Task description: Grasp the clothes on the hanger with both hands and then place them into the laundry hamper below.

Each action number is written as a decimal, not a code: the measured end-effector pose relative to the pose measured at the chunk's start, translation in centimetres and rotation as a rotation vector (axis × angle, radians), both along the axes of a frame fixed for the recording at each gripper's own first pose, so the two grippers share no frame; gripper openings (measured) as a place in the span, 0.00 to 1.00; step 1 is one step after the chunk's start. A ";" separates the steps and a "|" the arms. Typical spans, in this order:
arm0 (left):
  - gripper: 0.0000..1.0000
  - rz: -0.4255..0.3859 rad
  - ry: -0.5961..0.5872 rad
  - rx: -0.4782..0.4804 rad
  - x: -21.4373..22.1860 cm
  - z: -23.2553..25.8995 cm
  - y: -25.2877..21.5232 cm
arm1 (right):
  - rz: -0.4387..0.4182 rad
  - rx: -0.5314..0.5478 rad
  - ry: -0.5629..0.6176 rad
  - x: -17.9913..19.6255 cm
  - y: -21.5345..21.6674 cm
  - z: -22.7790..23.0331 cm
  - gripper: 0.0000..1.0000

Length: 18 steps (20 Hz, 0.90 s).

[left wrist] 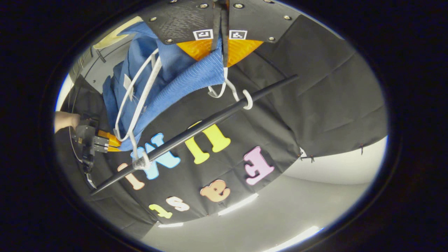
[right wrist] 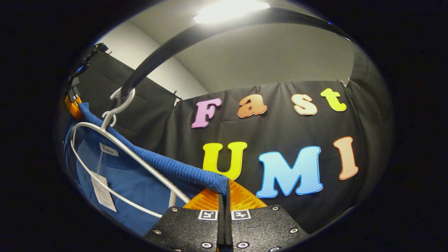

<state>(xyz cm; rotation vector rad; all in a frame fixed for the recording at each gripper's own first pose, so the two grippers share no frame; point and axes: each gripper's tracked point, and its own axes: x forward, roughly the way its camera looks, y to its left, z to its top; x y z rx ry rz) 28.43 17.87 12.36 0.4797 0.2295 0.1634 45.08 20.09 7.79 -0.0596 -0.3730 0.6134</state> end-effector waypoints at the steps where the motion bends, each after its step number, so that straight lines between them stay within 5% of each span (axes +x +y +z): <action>1: 0.02 0.000 -0.005 -0.045 0.2 -1.2 0.0 | -0.008 0.000 -0.006 0.2 0.2 0.1 0.00; 9: 0.02 -0.038 -0.013 -0.244 1.7 -6.9 -1.4 | -0.046 -0.026 -0.039 0.8 -0.3 0.1 0.00; 10: 0.08 -0.048 -0.007 -0.261 1.8 -7.5 -1.6 | -0.052 -0.040 -0.040 1.0 -0.3 -0.1 0.00; 11: 0.02 -0.052 -0.005 -0.267 1.8 -8.1 -1.7 | -0.056 -0.057 -0.041 1.1 -0.4 -0.4 0.00; 18: 0.02 -0.076 0.017 -0.320 1.8 -11.8 -3.0 | -0.095 -0.129 -0.110 1.6 -1.2 -1.3 0.00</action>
